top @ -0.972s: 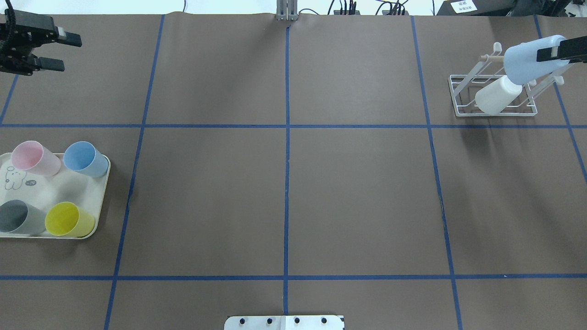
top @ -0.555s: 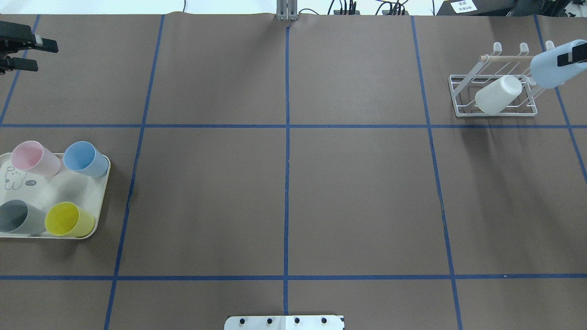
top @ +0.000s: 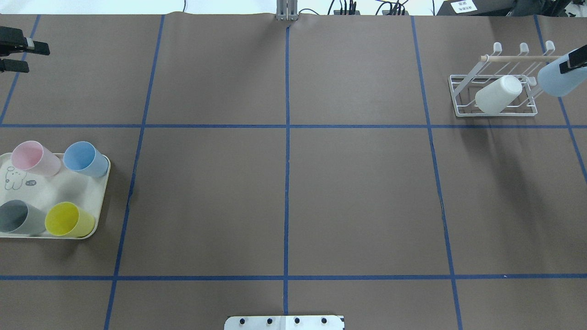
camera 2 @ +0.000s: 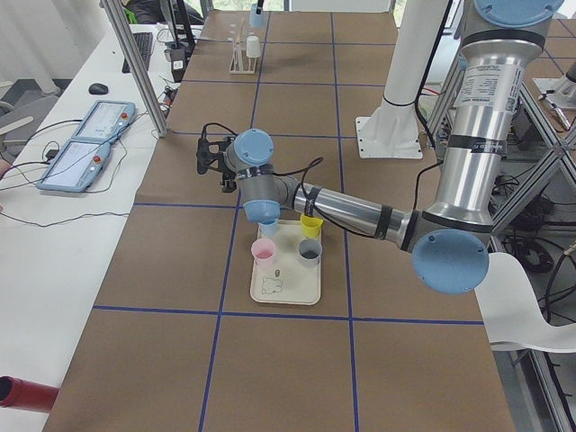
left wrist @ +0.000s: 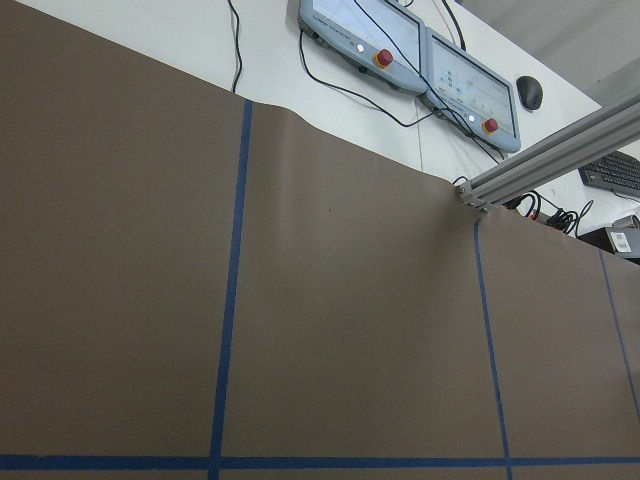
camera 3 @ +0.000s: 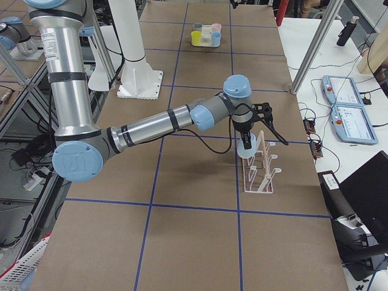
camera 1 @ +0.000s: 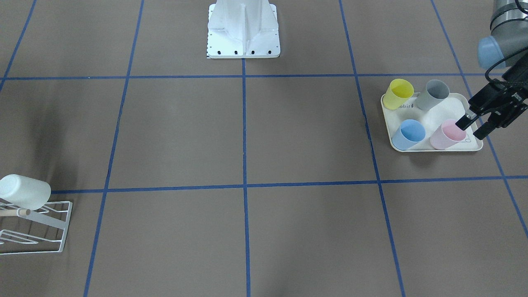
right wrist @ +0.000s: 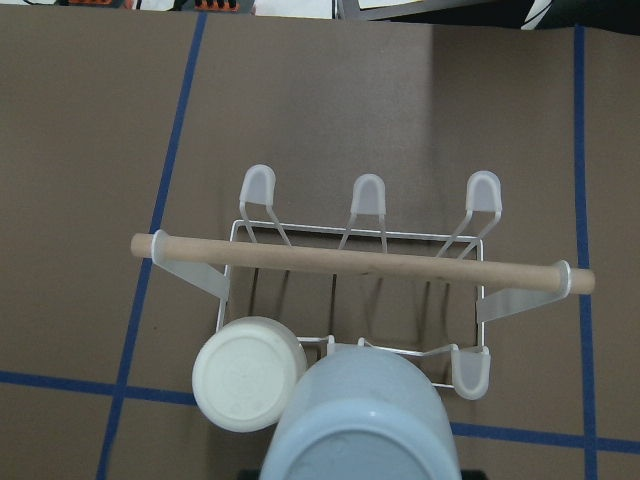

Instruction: Transfer IKEA cup to right arm and place on rack

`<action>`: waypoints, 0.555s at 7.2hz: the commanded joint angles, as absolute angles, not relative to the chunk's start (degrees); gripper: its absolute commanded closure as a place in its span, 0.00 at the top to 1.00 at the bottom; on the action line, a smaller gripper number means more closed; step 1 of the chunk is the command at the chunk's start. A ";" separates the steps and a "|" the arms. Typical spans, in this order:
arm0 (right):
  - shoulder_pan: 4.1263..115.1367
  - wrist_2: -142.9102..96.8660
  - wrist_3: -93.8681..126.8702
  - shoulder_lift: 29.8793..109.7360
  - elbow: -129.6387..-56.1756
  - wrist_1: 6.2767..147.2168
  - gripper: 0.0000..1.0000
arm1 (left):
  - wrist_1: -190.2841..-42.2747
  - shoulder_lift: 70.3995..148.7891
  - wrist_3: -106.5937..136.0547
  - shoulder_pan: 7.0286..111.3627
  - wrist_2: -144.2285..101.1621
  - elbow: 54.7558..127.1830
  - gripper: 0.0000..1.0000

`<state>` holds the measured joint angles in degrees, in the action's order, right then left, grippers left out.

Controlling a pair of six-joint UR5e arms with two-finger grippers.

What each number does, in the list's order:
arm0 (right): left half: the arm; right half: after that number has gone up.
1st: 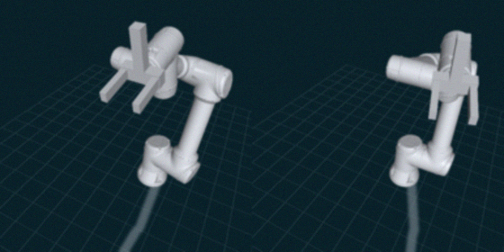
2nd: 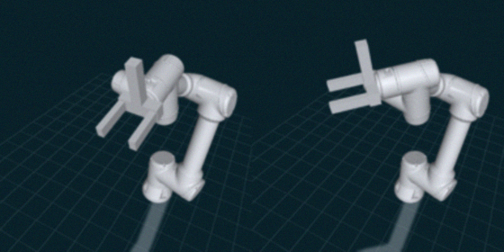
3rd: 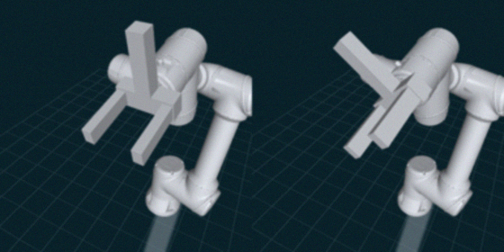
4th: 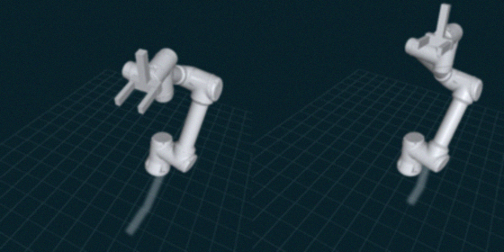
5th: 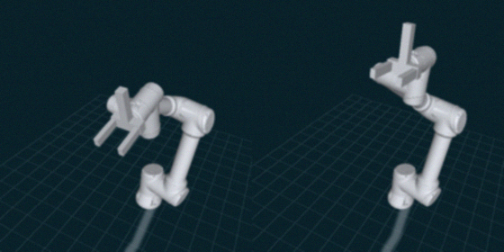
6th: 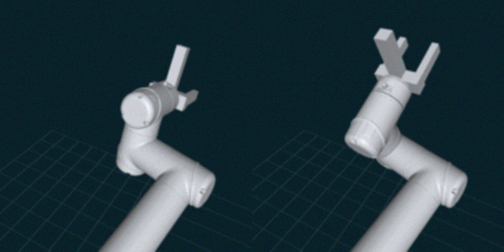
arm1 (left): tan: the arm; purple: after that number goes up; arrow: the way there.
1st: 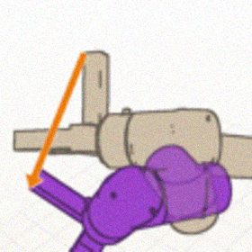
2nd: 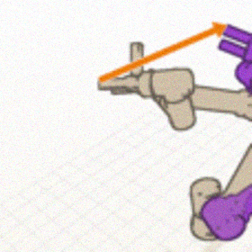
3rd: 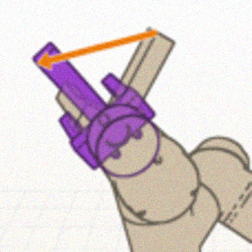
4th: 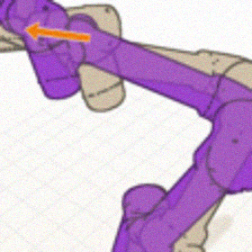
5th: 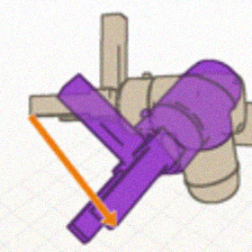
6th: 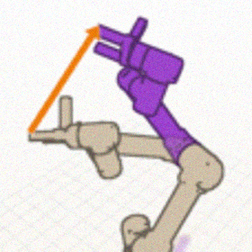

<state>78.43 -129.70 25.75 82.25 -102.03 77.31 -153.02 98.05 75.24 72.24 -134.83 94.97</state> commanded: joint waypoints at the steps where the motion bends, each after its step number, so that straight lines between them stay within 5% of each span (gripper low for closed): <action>1: 77.88 -129.81 25.93 80.16 -98.89 77.26 0.18 | -153.02 97.91 75.23 72.16 -134.82 95.01 1.00; 4: 76.47 -129.73 25.93 79.54 -96.69 77.17 0.18 | -153.02 97.91 75.23 72.16 -134.82 95.10 1.00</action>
<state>76.95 -129.74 25.88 79.72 -97.53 77.18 -153.02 97.91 75.23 72.17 -134.82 95.07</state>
